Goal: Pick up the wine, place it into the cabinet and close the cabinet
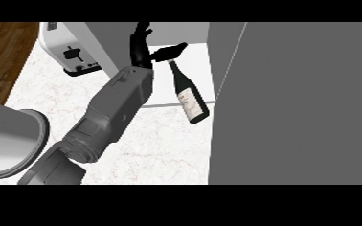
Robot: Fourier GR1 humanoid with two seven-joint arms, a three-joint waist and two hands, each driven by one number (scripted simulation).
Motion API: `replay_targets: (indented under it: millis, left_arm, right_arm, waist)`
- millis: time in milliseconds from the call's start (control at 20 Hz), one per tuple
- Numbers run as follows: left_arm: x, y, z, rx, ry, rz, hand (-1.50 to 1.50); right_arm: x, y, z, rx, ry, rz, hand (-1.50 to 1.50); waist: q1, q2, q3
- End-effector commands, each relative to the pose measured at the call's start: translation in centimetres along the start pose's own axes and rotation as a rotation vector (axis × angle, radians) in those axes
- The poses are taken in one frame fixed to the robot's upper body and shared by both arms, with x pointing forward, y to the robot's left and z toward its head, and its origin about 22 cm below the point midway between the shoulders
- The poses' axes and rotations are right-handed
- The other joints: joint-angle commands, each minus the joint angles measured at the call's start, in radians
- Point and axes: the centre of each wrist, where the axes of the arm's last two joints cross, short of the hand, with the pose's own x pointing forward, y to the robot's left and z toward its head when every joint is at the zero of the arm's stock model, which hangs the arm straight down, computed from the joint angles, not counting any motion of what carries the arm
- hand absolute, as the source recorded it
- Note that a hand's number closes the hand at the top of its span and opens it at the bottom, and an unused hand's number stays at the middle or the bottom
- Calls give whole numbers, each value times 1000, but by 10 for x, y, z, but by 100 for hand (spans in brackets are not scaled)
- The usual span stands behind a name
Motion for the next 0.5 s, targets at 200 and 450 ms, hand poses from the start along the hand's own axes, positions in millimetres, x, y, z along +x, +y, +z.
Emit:
replay_targets:
  millis: [200, 450]
  left_arm:
    - [-29, 28, -3, 60, -4, -53, -150]
    - [-4, 32, -20, -26, -52, 3, -150]
  right_arm:
    - [31, 6, 26, 31, -45, -62, -150]
    - [32, 6, 26, 20, -59, -53, -150]
  waist:
    - [-5, 6, -4]
    - [12, 1, -4]
